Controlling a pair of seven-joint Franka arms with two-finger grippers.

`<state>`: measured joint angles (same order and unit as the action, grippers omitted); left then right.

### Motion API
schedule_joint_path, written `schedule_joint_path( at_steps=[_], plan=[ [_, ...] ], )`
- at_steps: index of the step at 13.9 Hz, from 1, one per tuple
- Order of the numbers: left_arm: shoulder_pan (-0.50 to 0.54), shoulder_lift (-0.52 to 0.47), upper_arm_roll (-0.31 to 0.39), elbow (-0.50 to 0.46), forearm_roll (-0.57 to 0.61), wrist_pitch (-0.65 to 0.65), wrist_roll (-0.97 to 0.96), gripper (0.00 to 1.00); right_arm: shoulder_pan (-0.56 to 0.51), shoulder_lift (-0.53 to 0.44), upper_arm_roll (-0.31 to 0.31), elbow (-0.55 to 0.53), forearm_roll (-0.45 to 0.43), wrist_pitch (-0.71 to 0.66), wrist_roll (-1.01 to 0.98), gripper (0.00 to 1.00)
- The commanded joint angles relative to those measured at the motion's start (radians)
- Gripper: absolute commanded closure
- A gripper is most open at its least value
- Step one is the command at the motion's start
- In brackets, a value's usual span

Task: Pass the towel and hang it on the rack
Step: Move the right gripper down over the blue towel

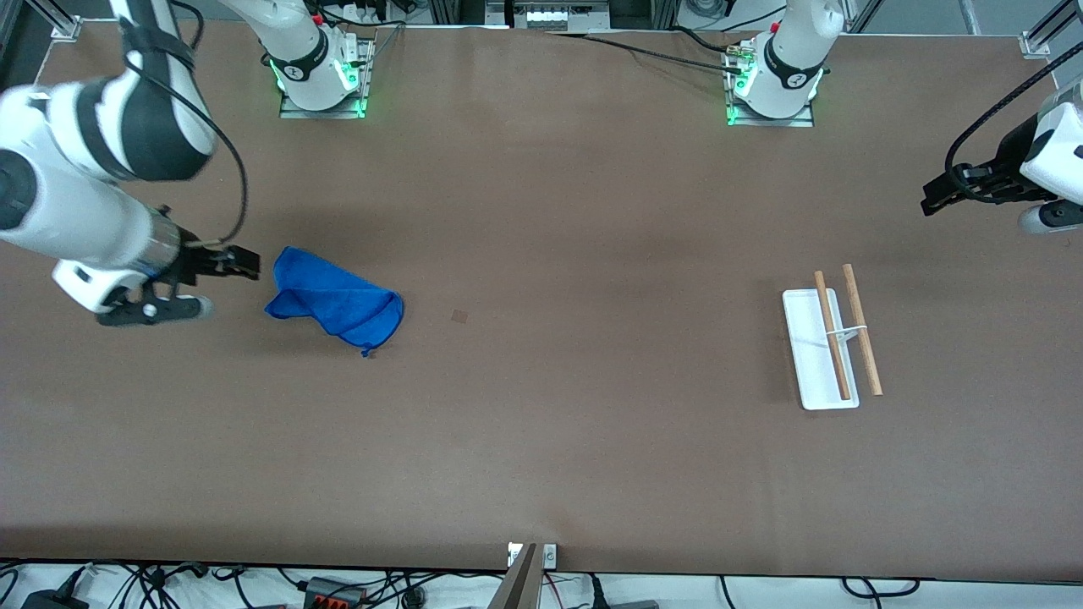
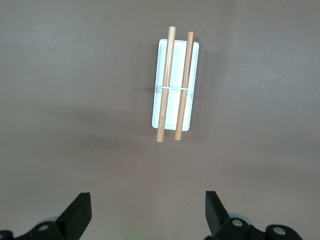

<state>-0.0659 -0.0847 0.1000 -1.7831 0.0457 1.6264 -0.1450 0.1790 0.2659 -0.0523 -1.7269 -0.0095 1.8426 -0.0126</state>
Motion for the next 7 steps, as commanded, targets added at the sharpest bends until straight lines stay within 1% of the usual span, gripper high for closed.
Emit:
schedule_joint_path(
  at_steps=[1, 3, 5, 7],
  plan=[
    [0.003, 0.005, -0.003, 0.021, -0.018, -0.02, 0.004, 0.0, 0.059, 0.091, -0.009, 0.009, 0.013, 0.085, 0.003, 0.0],
    [0.003, 0.005, -0.003, 0.022, -0.018, -0.02, 0.004, 0.0, 0.065, 0.156, -0.008, 0.009, 0.034, 0.18, 0.005, 0.0],
    [0.005, 0.005, -0.003, 0.021, -0.018, -0.019, 0.004, 0.0, 0.088, 0.211, -0.008, 0.007, 0.098, 0.277, 0.005, 0.0],
    [0.003, 0.005, -0.003, 0.022, -0.018, -0.019, 0.002, 0.0, 0.112, 0.265, -0.009, 0.007, 0.109, 0.352, 0.014, 0.0]
  ],
)
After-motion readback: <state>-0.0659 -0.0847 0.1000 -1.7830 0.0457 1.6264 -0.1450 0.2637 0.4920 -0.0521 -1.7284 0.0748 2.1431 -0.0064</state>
